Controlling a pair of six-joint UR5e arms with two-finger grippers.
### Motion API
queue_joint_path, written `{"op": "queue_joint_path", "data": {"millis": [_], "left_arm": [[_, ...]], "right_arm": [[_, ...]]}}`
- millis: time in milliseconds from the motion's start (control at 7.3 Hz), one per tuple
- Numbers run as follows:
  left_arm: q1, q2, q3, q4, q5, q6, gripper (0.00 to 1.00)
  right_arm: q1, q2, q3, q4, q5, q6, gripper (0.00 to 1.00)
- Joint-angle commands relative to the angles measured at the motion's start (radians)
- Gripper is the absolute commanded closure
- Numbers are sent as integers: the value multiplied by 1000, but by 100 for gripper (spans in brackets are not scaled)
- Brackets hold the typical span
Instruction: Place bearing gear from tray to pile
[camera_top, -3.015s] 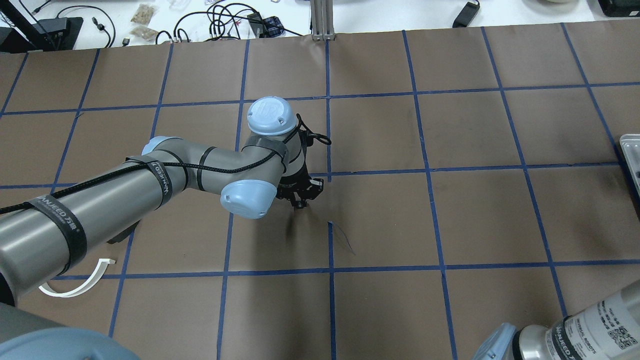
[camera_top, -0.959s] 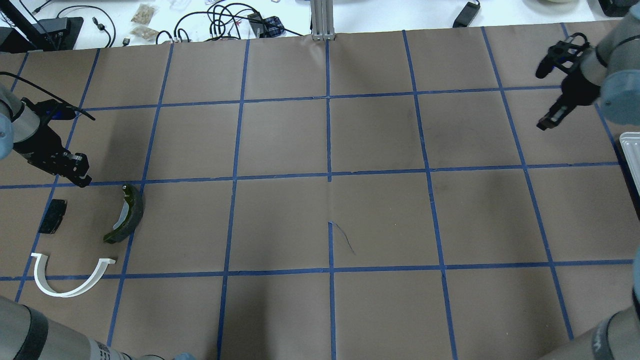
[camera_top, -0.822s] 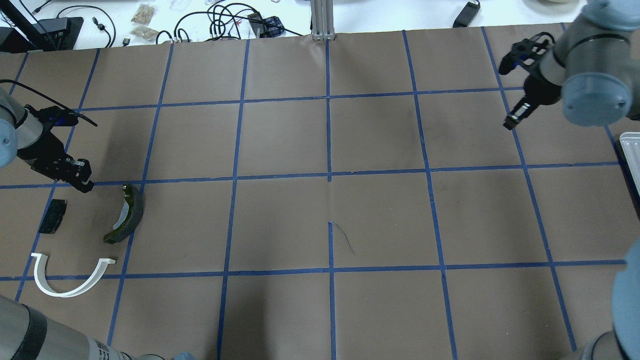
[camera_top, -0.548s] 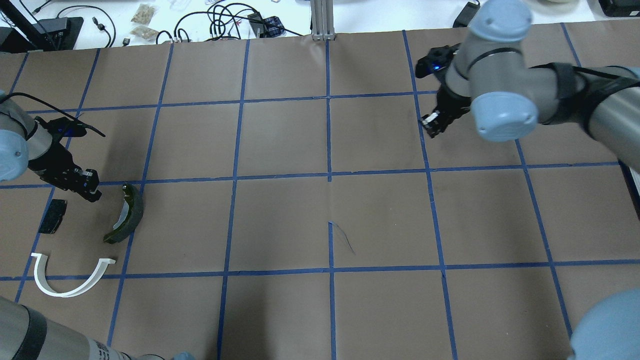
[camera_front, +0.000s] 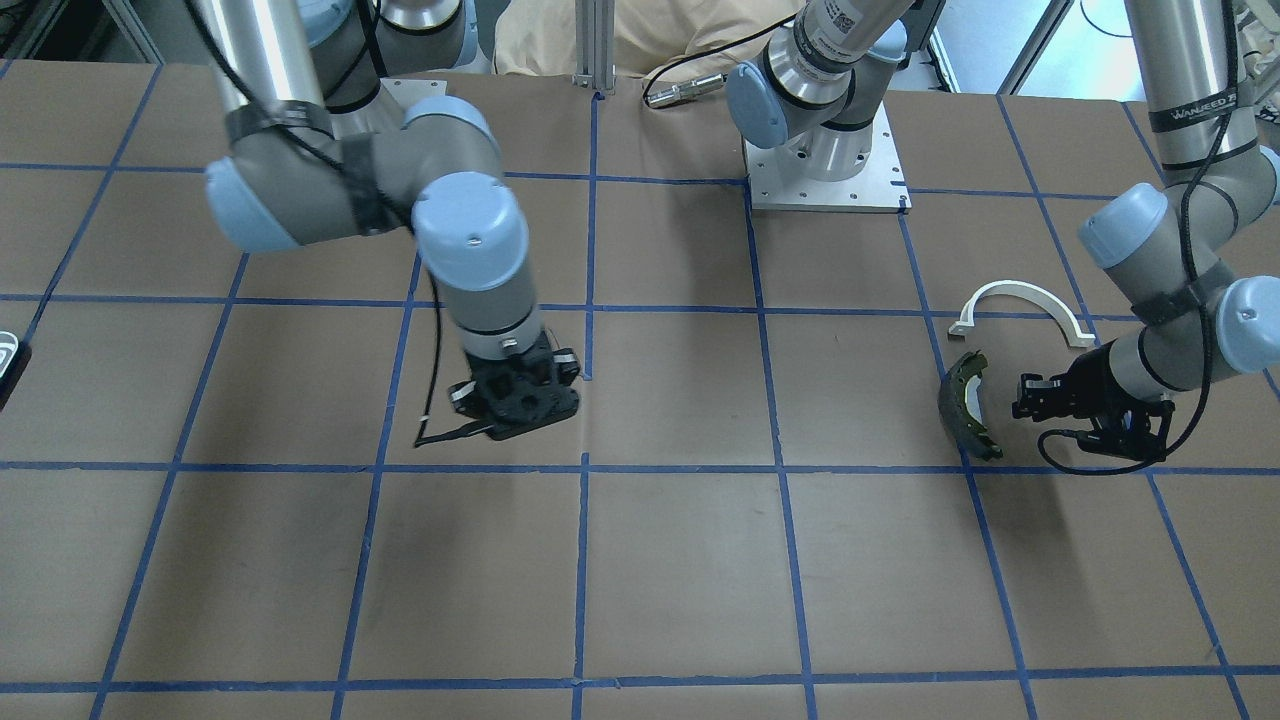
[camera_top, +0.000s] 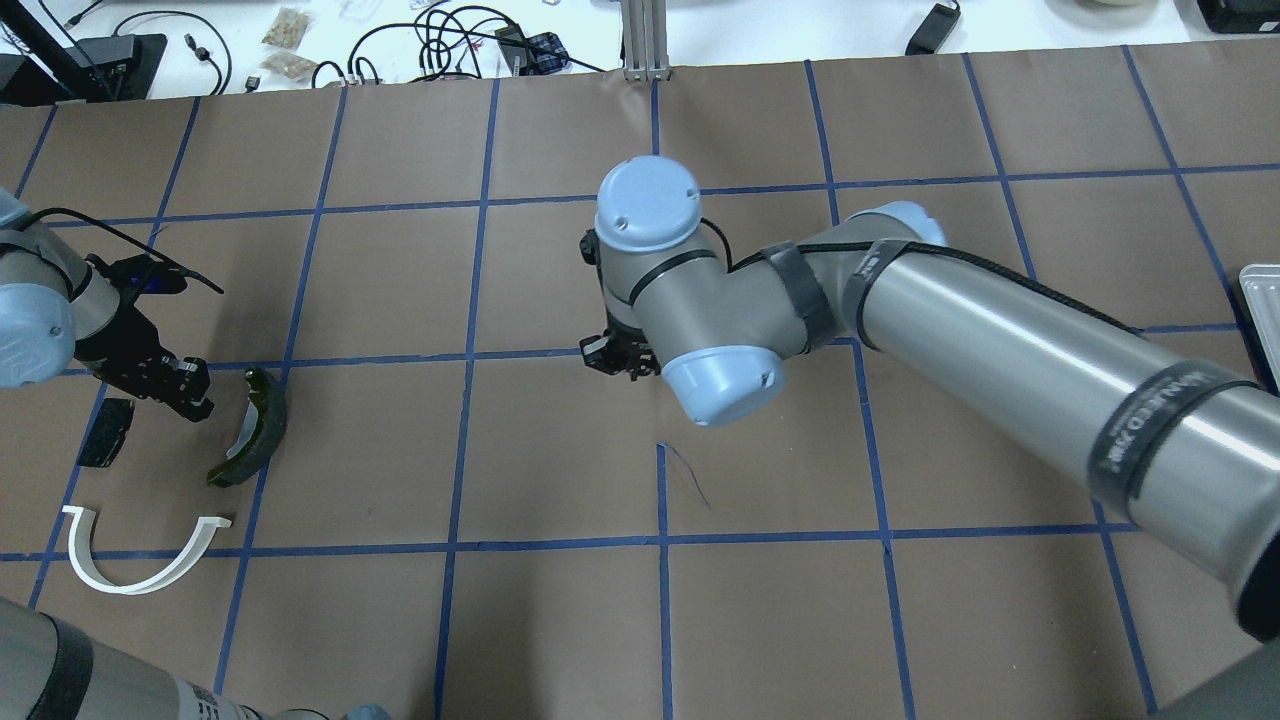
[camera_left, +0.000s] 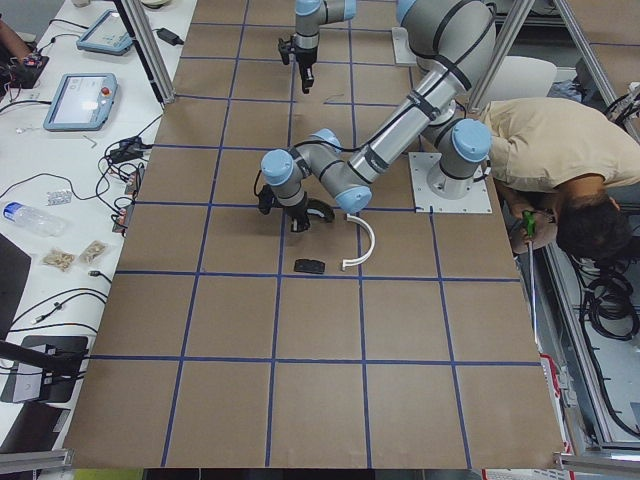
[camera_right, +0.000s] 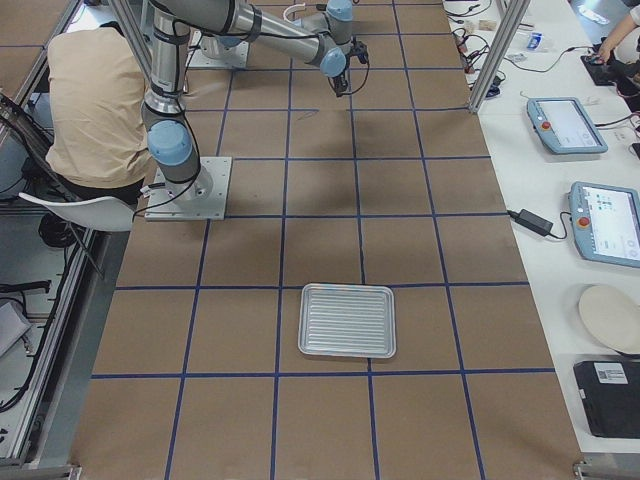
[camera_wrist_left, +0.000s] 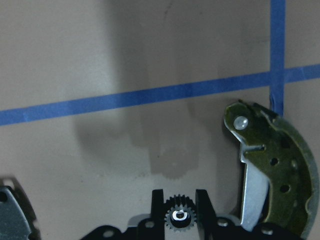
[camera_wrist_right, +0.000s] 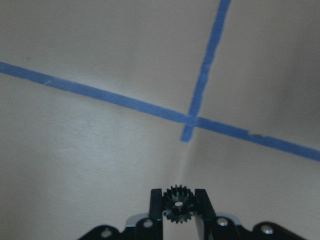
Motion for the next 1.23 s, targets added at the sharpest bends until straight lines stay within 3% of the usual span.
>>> {"op": "queue_joint_path", "data": {"millis": [0, 137, 274, 411, 685, 822, 1096], "left_arm": [[3, 4, -8, -1, 2, 0, 21], [3, 5, -6, 1, 2, 0, 0], [1, 11, 7, -1, 2, -1, 0], [-14, 43, 41, -8, 2, -18, 0], [-119, 79, 157, -112, -25, -184, 0], [-220, 97, 203, -157, -27, -288, 0], [-479, 111, 241, -224, -56, -590, 0]], "right_arm": [[72, 59, -1, -50, 16, 120, 96], [69, 54, -4, -50, 19, 116, 54], [40, 42, -15, -27, 13, 116, 1], [-23, 22, -59, 100, 5, 99, 0], [-150, -58, -280, 398, 7, 58, 0], [-204, -88, -389, 562, 5, 50, 0], [-310, -238, -444, 785, -1, -83, 0]]}}
